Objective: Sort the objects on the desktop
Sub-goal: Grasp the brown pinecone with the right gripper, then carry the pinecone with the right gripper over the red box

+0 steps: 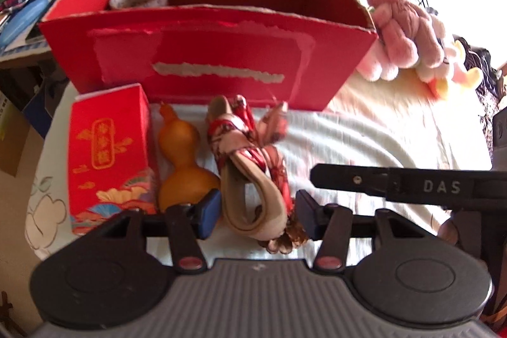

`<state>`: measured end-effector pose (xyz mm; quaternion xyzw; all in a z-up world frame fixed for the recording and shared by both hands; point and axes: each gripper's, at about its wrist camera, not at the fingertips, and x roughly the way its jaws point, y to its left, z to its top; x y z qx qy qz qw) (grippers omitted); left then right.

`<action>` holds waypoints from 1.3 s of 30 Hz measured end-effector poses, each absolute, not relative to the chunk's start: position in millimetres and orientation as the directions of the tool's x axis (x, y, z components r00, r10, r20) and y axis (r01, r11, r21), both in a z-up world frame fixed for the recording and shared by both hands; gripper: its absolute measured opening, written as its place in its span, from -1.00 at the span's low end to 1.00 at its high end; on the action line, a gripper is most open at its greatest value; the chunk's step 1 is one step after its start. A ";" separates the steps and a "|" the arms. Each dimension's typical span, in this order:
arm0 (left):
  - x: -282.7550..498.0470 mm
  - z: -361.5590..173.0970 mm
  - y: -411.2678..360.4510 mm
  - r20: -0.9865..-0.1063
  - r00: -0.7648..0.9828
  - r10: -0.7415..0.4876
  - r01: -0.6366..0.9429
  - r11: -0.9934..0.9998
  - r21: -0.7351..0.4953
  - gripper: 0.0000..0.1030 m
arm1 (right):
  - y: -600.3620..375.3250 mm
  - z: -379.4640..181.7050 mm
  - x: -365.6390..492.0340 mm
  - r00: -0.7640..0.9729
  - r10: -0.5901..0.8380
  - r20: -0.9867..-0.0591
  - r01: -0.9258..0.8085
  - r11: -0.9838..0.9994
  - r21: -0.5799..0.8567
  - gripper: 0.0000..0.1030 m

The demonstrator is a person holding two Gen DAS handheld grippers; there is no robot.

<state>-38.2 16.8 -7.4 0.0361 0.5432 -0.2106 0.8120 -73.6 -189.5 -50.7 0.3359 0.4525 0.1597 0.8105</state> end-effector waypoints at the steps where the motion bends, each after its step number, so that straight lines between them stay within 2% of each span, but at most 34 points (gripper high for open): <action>1: -38.6 -8.5 16.1 -0.897 0.320 -0.304 0.386 0.907 -0.169 0.05 | -190.7 -53.6 -74.3 0.519 0.578 -0.630 0.045 0.717 0.695 -0.23; 6: -47.9 1.7 25.1 -0.887 0.320 -0.334 0.456 0.875 -0.165 0.06 | -204.9 -53.2 -88.5 0.480 0.595 -0.645 0.020 0.728 0.686 -0.24; 9: -59.3 6.3 33.1 -0.885 0.296 -0.359 0.527 0.834 -0.162 0.15 | -205.5 -51.3 -99.7 0.449 0.604 -0.659 -0.071 0.759 0.647 -0.23; 12: -68.2 0.2 34.4 -0.896 0.244 -0.370 0.562 0.807 -0.180 0.16 | -201.0 -53.8 -104.6 0.411 0.624 -0.664 -0.103 0.756 0.647 -0.23; 20: -76.3 -38.1 12.0 -0.909 0.175 -0.377 0.531 0.814 -0.236 0.14 | -180.4 -56.2 -89.5 0.411 0.641 -0.648 -0.129 0.744 0.655 -0.20; 28: -66.6 -59.4 2.3 -0.921 0.216 -0.325 0.479 0.857 -0.191 0.00 | -178.4 -73.4 -79.8 0.349 0.696 -0.627 -0.087 0.691 0.718 -0.11; 33: -75.4 -56.6 -16.3 -0.916 0.189 -0.354 0.558 0.806 -0.196 -0.05 | -197.0 -70.2 -91.2 0.346 0.693 -0.633 -0.072 0.692 0.718 -0.20; 39: -89.1 -58.4 -56.0 -0.915 0.129 -0.382 0.693 0.694 -0.192 -0.06 | -228.9 -64.4 -112.1 0.349 0.653 -0.672 -0.037 0.726 0.686 -0.17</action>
